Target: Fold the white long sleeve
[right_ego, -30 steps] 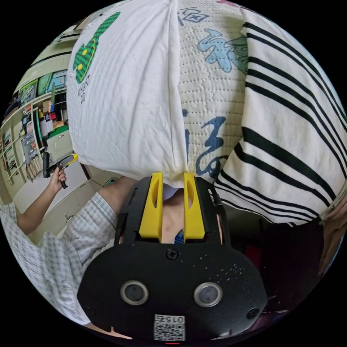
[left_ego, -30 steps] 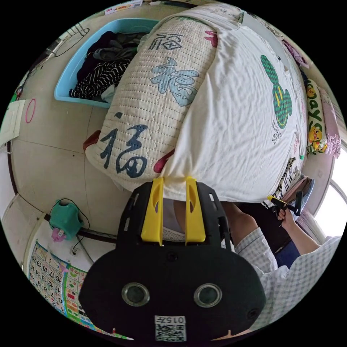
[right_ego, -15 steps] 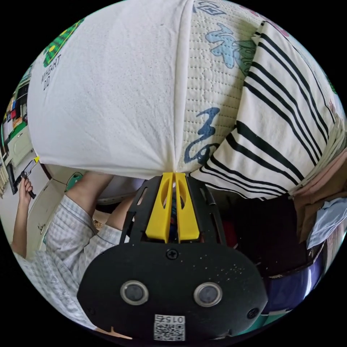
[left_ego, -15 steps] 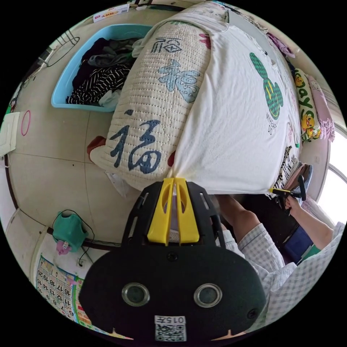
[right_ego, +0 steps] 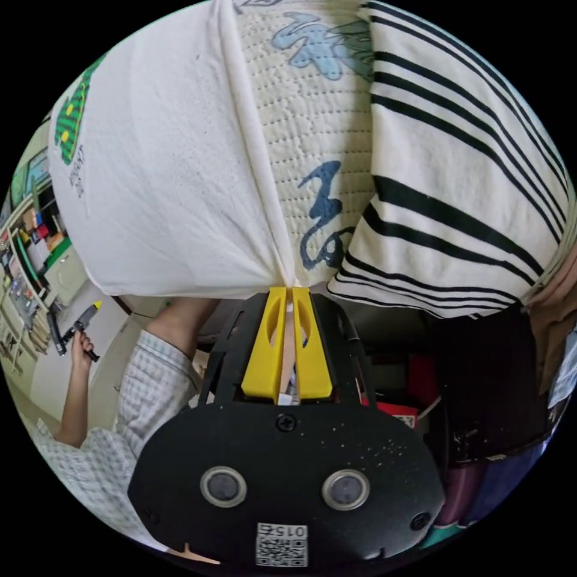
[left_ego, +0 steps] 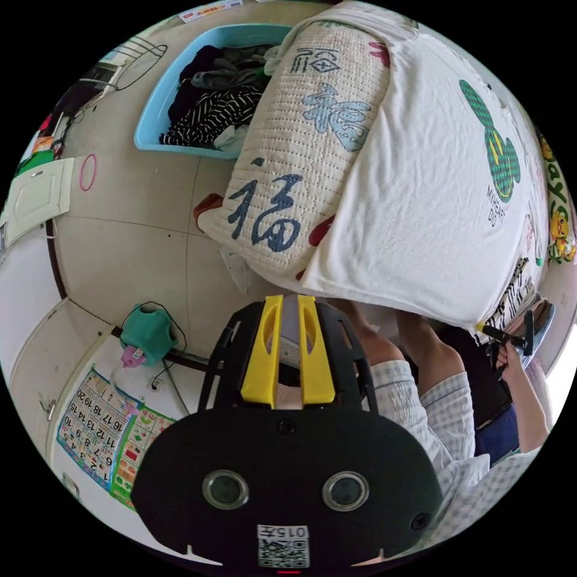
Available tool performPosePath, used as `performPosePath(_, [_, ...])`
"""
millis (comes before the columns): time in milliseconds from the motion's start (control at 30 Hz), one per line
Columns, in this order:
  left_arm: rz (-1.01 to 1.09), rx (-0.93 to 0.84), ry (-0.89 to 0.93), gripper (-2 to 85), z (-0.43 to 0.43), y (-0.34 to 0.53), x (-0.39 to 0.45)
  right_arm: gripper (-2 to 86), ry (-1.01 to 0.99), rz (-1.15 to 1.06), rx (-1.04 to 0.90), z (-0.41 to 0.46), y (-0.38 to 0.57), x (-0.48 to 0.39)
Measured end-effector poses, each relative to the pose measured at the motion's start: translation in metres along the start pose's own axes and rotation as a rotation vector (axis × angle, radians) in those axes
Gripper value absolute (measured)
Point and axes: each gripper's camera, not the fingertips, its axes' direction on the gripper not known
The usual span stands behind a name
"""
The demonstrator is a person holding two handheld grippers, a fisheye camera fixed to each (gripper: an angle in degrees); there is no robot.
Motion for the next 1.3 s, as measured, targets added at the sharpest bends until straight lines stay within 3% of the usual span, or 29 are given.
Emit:
performPosePath(100, [-0.010,0.071,0.014,3.6,-0.040,0.011,0.035,0.2,-0.136,-0.019,0.050,-0.012,0.018,0.026])
performPosePath(267, [0.118,0.158,0.079,2.7,-0.092,0.000,0.160,-0.2,-0.161,-0.023,0.099,-0.040,0.037,0.087])
performPosePath(500, [0.499,0.205,0.328,2.9,-0.142,-0.046,0.443,1.8,-0.278,-0.063,0.595,-0.174,0.031,0.180])
performPosePath(667, [0.681,0.208,0.537,4.4,-0.172,-0.082,0.629,8.2,-0.156,0.007,0.822,-0.242,-0.002,0.235])
performPosePath(833, [0.996,0.134,0.399,6.7,-0.209,-0.116,0.819,11.7,-0.132,0.047,0.837,-0.260,-0.038,0.270])
performPosePath(1000, [1.171,0.093,0.262,8.9,-0.233,-0.124,0.932,13.1,-0.096,0.132,0.787,-0.248,-0.058,0.275])
performPosePath(1300, [0.935,0.012,0.228,12.4,-0.203,-0.144,0.990,7.7,-0.159,0.085,0.809,-0.242,-0.043,0.277])
